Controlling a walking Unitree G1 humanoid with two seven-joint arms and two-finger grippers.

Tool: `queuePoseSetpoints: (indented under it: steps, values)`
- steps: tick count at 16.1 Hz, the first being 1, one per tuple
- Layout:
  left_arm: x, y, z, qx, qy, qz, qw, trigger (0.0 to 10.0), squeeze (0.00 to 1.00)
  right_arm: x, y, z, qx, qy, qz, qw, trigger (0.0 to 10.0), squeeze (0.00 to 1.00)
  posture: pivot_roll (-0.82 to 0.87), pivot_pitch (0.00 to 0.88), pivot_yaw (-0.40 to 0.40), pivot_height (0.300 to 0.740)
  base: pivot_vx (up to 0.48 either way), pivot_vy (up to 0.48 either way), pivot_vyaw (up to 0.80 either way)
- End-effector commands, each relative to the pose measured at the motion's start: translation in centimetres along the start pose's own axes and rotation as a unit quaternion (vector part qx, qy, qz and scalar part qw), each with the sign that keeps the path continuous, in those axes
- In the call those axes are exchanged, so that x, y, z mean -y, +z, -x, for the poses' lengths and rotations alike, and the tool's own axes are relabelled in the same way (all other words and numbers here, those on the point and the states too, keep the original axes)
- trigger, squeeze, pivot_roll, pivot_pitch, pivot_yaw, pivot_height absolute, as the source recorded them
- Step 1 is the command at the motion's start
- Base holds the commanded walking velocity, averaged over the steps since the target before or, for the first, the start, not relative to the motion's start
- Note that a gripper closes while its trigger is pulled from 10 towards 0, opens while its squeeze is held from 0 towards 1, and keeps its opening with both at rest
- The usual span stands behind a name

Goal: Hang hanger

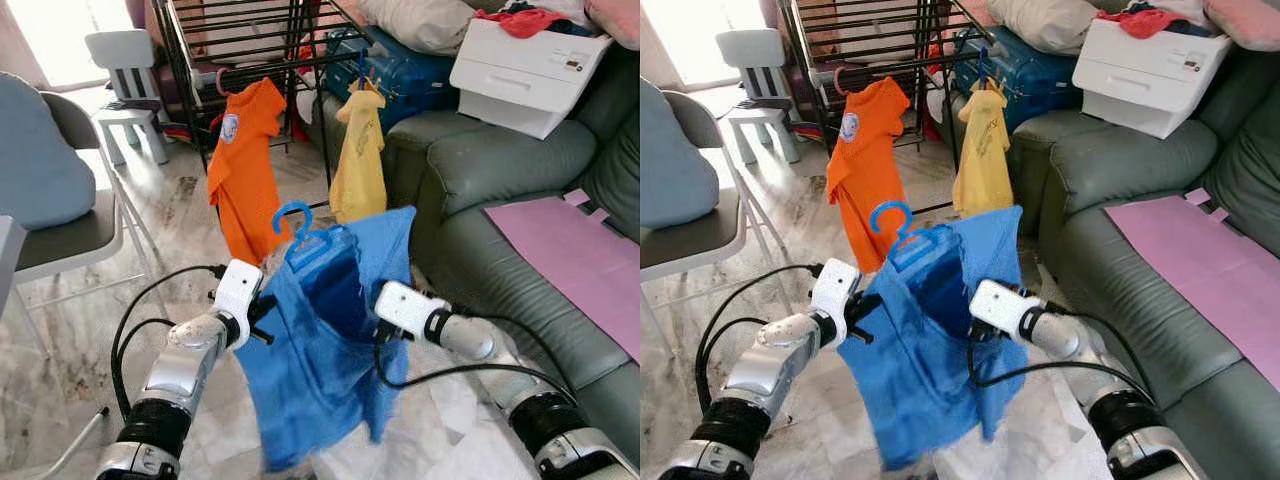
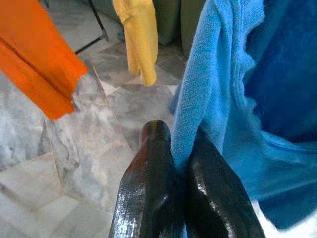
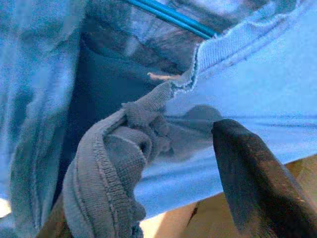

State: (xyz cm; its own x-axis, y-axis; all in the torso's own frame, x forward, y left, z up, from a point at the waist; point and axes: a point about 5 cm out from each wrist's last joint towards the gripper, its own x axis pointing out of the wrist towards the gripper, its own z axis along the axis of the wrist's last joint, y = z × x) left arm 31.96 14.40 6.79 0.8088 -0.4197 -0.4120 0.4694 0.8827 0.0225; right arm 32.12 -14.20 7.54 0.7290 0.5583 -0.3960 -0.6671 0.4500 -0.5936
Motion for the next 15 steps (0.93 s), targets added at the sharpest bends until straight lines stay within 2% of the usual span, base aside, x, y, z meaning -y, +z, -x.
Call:
queuePoseSetpoints:
  steps: [1,2,4,5,7,8,9,10,11,13,14,15]
  values:
    - [-1.2,4.1,0.0,0.088,0.030,-0.010,0.996,0.0,0.00,-0.9,-0.5,-0.2,-0.015,0.015,-0.006,1.000,10.0,1.00,-0.10,0.000,0.021,0.740,0.000,0.000,0.00]
    - [-1.4,4.1,0.1,0.089,0.034,-0.013,0.995,0.0,0.00,-0.1,-0.7,-0.1,-0.024,-0.008,-0.017,1.000,10.0,1.00,-0.10,0.000,0.021,0.740,0.000,0.000,0.00]
    - [-1.6,4.3,0.0,0.094,0.036,-0.013,0.995,0.0,0.00,1.4,-1.4,0.1,-0.049,-0.068,-0.010,0.996,10.0,1.00,-0.10,0.000,0.023,0.740,0.000,0.000,0.00]
    - [-1.5,4.4,0.0,0.097,0.031,-0.014,0.995,0.0,0.00,2.5,-1.2,0.2,-0.044,-0.113,-0.002,0.993,10.0,1.00,-0.10,0.000,0.025,0.740,0.000,0.000,0.00]
    - [-1.3,4.3,0.0,0.099,0.027,-0.018,0.995,0.0,0.00,3.9,0.1,0.2,-0.001,-0.164,-0.036,0.986,10.0,1.00,-0.10,0.000,0.027,0.740,0.000,0.000,0.00]
    - [-1.4,4.3,-0.1,0.100,0.027,-0.018,0.994,0.0,0.00,3.9,1.1,0.0,0.040,-0.164,-0.066,0.984,10.0,1.00,-0.10,0.000,0.028,0.740,0.000,0.000,0.00]
    - [-1.4,4.3,-0.1,0.101,0.027,-0.018,0.994,0.0,0.00,3.5,1.4,-0.2,0.056,-0.148,-0.083,0.984,10.0,1.00,-0.10,0.000,0.027,0.740,0.000,0.000,0.00]
    - [-1.4,4.4,-0.1,0.103,0.029,-0.019,0.994,0.0,0.00,2.5,1.4,-0.5,0.058,-0.107,-0.110,0.986,10.0,1.00,-0.10,0.000,0.027,0.740,0.000,0.000,0.00]
    - [-1.5,4.4,-0.1,0.104,0.030,-0.019,0.994,0.0,0.00,2.0,1.2,-0.6,0.056,-0.089,-0.125,0.987,10.0,1.00,-0.10,0.000,0.027,0.740,0.000,0.000,0.00]
    - [-1.4,4.6,0.0,0.112,0.017,-0.038,0.993,0.0,0.00,0.9,0.8,-0.5,0.051,-0.040,-0.121,0.991,10.0,1.00,-0.10,0.000,0.026,0.740,0.000,0.000,0.00]
    - [-1.4,4.6,0.0,0.112,0.017,-0.044,0.993,0.0,0.00,0.9,0.8,-0.4,0.054,-0.036,-0.121,0.991,10.0,1.00,-0.10,0.000,0.026,0.740,0.000,0.000,0.00]
    - [-1.4,4.6,0.1,0.114,0.009,-0.061,0.992,0.0,0.00,1.1,0.8,-0.1,0.060,-0.026,-0.114,0.991,10.0,0.00,-0.11,0.000,0.027,0.740,0.000,0.000,0.00]
